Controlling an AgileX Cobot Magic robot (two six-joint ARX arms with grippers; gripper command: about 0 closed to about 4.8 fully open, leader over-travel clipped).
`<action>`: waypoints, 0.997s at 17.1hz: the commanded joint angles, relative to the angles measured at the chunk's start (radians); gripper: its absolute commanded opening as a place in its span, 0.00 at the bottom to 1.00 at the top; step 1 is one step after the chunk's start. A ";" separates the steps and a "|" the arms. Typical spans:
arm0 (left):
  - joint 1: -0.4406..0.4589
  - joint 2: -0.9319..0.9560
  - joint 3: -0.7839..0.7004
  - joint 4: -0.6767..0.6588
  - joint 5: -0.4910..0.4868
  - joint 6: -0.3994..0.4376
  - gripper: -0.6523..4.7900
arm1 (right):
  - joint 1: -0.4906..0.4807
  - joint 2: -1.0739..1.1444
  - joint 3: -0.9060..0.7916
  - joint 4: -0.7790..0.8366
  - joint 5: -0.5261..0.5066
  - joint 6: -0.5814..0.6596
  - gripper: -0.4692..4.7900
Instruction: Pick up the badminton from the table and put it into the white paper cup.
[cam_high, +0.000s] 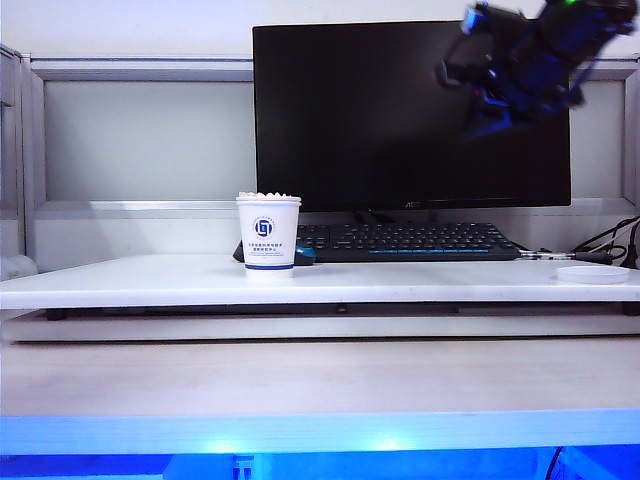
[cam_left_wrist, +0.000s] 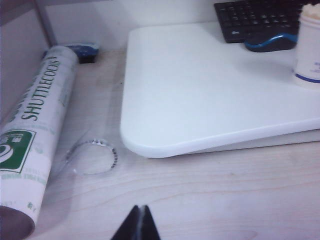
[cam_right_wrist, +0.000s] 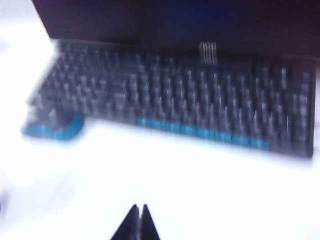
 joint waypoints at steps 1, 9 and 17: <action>0.000 0.000 0.001 -0.027 -0.007 0.001 0.11 | 0.002 -0.084 -0.130 0.012 0.006 0.050 0.07; 0.000 0.000 0.001 -0.070 -0.003 0.001 0.11 | 0.006 -0.541 -0.541 0.008 0.064 0.109 0.07; 0.000 0.000 0.001 -0.070 0.009 0.002 0.11 | 0.005 -1.241 -0.957 -0.166 0.075 0.116 0.07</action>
